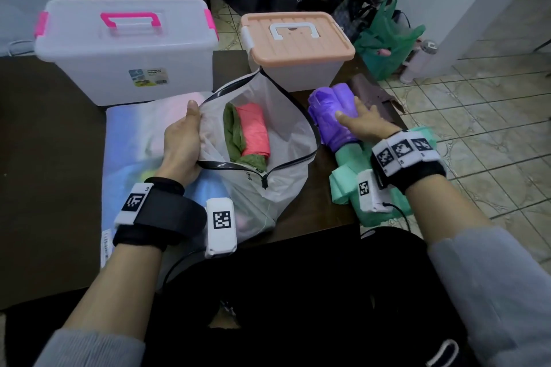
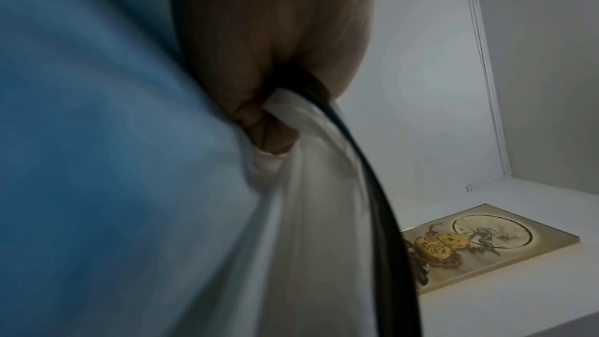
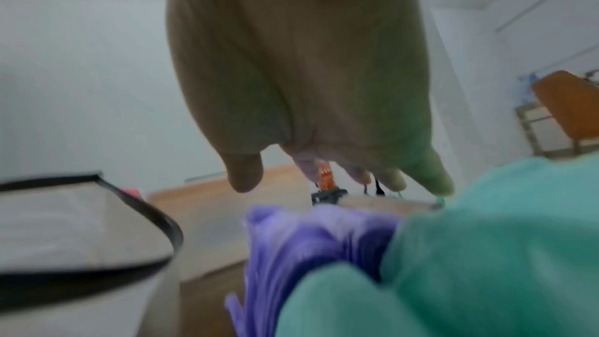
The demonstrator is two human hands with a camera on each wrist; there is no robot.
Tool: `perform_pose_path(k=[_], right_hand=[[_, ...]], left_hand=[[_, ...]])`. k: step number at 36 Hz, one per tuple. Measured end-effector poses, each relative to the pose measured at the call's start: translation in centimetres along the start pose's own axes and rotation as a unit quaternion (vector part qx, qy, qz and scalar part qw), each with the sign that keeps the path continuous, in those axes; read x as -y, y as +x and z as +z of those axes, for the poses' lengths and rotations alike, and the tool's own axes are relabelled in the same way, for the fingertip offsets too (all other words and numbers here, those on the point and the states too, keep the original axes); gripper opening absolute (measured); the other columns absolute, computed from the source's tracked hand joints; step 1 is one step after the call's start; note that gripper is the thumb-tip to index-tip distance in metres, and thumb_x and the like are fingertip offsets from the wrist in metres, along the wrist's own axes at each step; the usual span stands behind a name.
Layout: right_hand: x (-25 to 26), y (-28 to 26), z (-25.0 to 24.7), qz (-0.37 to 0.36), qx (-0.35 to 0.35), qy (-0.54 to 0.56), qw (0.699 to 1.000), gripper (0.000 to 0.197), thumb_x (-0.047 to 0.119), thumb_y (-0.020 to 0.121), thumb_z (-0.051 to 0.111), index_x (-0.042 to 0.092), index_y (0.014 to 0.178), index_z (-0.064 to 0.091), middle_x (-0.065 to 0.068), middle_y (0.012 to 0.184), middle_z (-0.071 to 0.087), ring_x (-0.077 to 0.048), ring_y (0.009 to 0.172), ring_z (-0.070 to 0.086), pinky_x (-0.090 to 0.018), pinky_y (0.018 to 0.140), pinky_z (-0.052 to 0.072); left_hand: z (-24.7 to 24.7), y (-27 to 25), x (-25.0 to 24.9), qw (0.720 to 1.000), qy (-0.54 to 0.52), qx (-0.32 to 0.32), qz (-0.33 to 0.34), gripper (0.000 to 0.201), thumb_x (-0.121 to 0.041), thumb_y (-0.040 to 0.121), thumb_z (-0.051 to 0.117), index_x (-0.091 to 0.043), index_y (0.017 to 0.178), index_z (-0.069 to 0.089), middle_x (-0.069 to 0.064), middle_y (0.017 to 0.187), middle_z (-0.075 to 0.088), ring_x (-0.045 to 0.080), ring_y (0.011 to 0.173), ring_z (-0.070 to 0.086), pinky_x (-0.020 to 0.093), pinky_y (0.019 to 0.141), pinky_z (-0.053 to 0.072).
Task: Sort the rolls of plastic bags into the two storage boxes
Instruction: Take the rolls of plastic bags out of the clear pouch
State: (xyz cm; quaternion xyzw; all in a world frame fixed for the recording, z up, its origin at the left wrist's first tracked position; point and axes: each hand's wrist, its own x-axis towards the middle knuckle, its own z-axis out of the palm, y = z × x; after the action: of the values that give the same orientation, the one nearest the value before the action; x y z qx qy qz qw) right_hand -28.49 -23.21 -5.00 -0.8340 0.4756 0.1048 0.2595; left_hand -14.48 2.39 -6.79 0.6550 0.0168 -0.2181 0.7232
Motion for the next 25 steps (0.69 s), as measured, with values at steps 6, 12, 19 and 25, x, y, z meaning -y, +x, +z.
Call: perform_pose_path(k=[6,12,19,25], right_hand=[[-2.3,-4.8,-1.6,-0.089,-0.006,0.097,0.991,0.067,0.039,0.096,0.049,0.019,0.151,0.017,-0.005,0.158,0.017,-0.021,0.144,0.018,-0.038,0.118,0.016],[-5.0,-7.3,2.4,-0.057,-0.062,-0.113,0.990,0.063,0.058,0.093,0.036,0.040,0.149,0.012,-0.006,0.160,-0.004,-0.032,0.146,-0.007,-0.057,0.114,0.002],[-6.4,-6.6,6.1,-0.062,-0.112,-0.138,0.982,0.064,0.064,0.092,0.028,0.046,0.148,0.003,-0.002,0.159,-0.009,-0.033,0.145,-0.011,-0.062,0.111,-0.002],[-6.6,-6.5,6.6,-0.066,-0.138,-0.144,0.978,0.062,0.062,0.093,0.026,0.044,0.148,0.003,-0.002,0.160,-0.007,-0.034,0.145,-0.010,-0.064,0.110,0.003]], left_hand=[[0.5,-0.6,-0.6,0.998,0.056,-0.009,0.017,0.039,-0.040,0.099,0.041,-0.017,0.068,0.044,-0.002,0.067,0.045,0.008,0.056,0.043,0.014,0.046,0.037],[2.2,-2.2,-0.5,0.977,0.190,0.032,0.091,0.041,-0.037,0.100,0.037,-0.014,0.068,0.045,0.003,0.067,0.048,0.017,0.063,0.042,0.022,0.055,0.036],[4.2,-5.9,-0.6,0.941,0.294,0.100,0.136,0.041,-0.041,0.101,0.029,-0.013,0.082,0.053,0.009,0.086,0.058,0.025,0.085,0.052,0.031,0.073,0.037],[0.5,-6.1,-1.8,0.921,0.304,-0.157,0.188,0.044,-0.034,0.098,0.040,-0.008,0.134,0.040,0.008,0.134,0.046,0.024,0.121,0.043,0.032,0.100,0.032]])
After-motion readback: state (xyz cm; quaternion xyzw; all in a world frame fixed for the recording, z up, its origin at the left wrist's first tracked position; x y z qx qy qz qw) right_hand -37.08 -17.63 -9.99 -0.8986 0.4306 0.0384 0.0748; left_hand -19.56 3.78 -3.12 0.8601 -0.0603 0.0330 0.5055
